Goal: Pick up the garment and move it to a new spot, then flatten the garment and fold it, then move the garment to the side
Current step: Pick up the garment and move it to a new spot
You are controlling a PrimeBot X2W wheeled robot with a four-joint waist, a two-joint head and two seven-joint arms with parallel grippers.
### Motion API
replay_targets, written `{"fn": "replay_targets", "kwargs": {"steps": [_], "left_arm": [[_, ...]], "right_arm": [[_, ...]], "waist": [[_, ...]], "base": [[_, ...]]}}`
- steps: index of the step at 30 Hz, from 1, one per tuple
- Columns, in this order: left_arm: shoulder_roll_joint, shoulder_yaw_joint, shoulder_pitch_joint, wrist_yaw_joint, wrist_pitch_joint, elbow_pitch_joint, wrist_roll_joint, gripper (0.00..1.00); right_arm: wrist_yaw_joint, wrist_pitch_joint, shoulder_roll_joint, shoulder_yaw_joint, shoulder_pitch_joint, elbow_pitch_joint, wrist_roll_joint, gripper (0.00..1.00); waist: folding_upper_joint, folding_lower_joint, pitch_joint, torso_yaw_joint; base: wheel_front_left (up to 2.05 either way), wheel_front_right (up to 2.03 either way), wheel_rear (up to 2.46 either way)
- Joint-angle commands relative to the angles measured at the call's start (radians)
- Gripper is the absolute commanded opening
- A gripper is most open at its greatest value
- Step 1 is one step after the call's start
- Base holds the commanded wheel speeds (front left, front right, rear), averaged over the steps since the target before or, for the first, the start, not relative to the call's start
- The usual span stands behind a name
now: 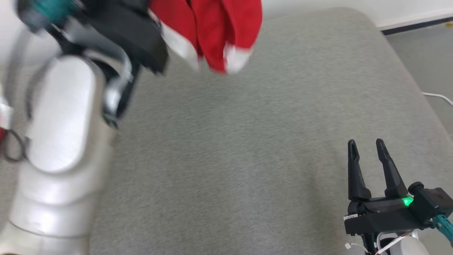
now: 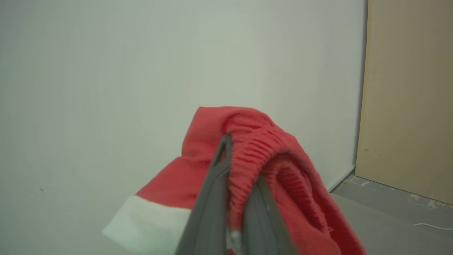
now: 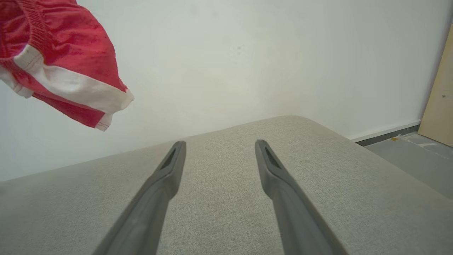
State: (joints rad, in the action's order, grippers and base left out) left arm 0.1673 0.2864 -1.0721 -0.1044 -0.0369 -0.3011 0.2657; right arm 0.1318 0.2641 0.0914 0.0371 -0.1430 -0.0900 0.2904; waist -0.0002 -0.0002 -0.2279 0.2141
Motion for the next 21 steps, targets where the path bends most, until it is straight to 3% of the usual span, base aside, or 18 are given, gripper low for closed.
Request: {"fn": "replay_targets", "kwargs": {"steps": [1,4,12,16,17,18,19,21], "left_arm": [[-0.007,0.008,0.042,0.011,0.013,-0.01,0.0,0.0],[-0.057,0.05,0.151,0.024,0.038,-0.054,0.016,0.0],[-0.102,0.116,0.401,0.064,0.123,-0.195,0.062,0.0],[-0.112,0.174,0.486,0.061,0.156,-0.268,0.071,0.0],[-0.113,0.187,0.501,0.06,0.166,-0.282,0.079,0.11],[-0.113,0.203,0.508,0.063,0.173,-0.292,0.073,0.78],[-0.114,0.22,0.514,0.064,0.181,-0.3,0.075,1.0],[-0.117,0.25,0.517,0.065,0.2,-0.302,0.085,1.0]], "right_arm": [[-0.002,0.0,-0.004,-0.003,0.01,0.002,0.001,1.0],[-0.002,0.001,-0.006,-0.008,0.018,0.01,0.002,1.0],[-0.002,0.001,-0.011,-0.004,0.016,0.012,-0.002,1.0],[-0.002,0.001,-0.008,-0.004,0.012,0.01,-0.006,1.0],[-0.002,0.001,-0.006,-0.005,0.012,0.01,-0.006,1.0],[-0.002,0.001,-0.004,-0.004,0.012,0.009,-0.006,1.0],[-0.002,0.001,-0.001,-0.005,0.012,0.008,-0.007,1.0],[-0.002,0.001,0.002,-0.004,0.017,0.006,-0.01,1.0]], "waist": [[0.0002,0.0002,0.033,0.059],[0.0002,0.0002,0.028,0.073],[0.0002,0.0002,0.01,0.066],[0.0002,0.0002,0.007,0.046],[0.0002,0.0002,0.008,0.04],[0.0002,0.0002,0.009,0.033],[0.0002,0.0002,0.013,0.026],[0.0002,0.0002,0.023,0.01]], "base": [[0.0,0.0,0.0],[0.0,0.0,0.0],[0.0,0.0,0.0],[0.0,0.0,0.0],[0.0,0.0,0.0],[0.0,0.0,0.0],[0.0,0.0,0.0],[0.0,0.0,0.0]]}}
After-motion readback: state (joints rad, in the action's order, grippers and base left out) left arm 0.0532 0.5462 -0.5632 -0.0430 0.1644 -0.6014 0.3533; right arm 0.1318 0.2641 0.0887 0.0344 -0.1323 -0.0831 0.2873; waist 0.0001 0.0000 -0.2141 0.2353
